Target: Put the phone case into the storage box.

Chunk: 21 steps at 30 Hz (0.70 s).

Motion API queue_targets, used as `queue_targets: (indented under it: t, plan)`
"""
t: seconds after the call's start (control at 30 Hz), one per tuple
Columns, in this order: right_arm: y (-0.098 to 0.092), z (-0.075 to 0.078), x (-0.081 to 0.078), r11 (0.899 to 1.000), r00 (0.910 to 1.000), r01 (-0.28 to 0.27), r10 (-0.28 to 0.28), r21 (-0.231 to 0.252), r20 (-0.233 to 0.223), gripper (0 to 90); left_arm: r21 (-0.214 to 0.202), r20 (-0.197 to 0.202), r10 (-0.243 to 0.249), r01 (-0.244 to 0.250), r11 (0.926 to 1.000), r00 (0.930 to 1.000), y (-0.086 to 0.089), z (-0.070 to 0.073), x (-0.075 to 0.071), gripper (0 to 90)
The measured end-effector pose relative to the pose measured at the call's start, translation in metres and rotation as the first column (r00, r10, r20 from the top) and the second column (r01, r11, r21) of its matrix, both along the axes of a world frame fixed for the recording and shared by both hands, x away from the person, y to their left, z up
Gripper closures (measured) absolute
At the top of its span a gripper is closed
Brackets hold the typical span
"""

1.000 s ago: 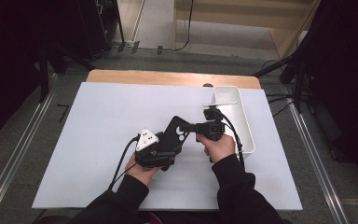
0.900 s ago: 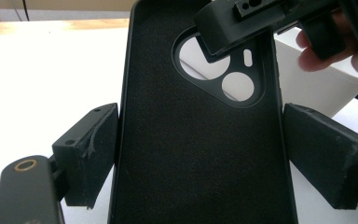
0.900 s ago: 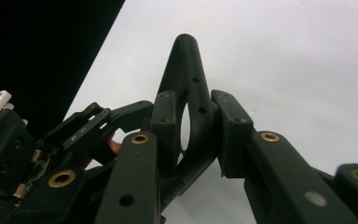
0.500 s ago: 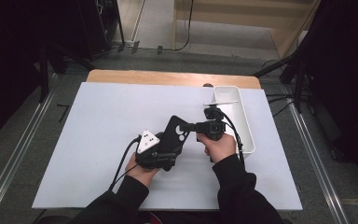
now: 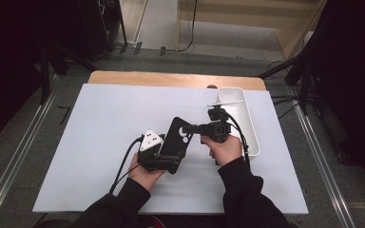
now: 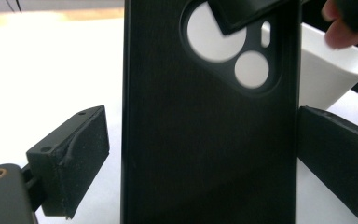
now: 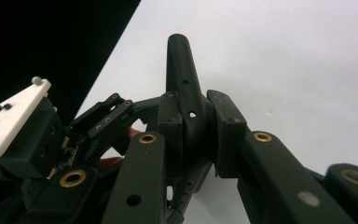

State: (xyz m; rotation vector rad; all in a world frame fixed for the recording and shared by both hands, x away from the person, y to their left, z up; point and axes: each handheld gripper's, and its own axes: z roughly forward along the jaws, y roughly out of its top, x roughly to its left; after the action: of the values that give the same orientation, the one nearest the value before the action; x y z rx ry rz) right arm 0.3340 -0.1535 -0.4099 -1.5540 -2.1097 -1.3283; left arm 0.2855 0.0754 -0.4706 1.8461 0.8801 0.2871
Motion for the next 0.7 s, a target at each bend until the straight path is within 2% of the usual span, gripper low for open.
queue_targets:
  t: [0.03, 0.07, 0.27, 0.37, 0.57, 0.7]
  plan:
    - [0.000, 0.001, 0.000, 1.000, 1.0000, 0.001, -0.001, -0.010, 0.008, 74.5, 0.007, -0.002, -0.004, 0.004, 1.0000, 1.0000, 0.000, 0.000, 0.000, 4.1]
    - [0.000, 0.001, 0.000, 1.000, 0.9993, 0.002, -0.001, -0.024, 0.038, 74.5, 0.013, -0.008, -0.009, 0.009, 0.9999, 0.9999, 0.000, 0.001, 0.000, 4.1]
    - [-0.001, 0.006, -0.003, 0.996, 0.9966, 0.020, -0.013, -0.084, 0.081, 74.5, 0.000, -0.044, -0.035, 0.035, 0.9994, 0.9984, 0.003, 0.003, 0.002, 5.3]
    - [-0.002, 0.008, -0.004, 0.994, 0.9938, 0.026, -0.013, -0.109, 0.110, 74.5, -0.005, -0.084, -0.054, 0.054, 0.9985, 0.9950, 0.005, 0.003, 0.005, 5.3]
    - [-0.004, 0.011, -0.006, 0.988, 0.9887, 0.045, -0.023, -0.148, 0.149, 74.5, -0.010, -0.132, -0.075, 0.074, 0.9972, 0.9885, 0.009, 0.004, 0.010, 5.4]
    - [-0.004, 0.012, -0.008, 0.982, 0.9796, 0.061, -0.025, -0.176, 0.200, 74.5, -0.017, -0.166, -0.081, 0.079, 0.9967, 0.9829, 0.013, 0.006, 0.013, 5.4]
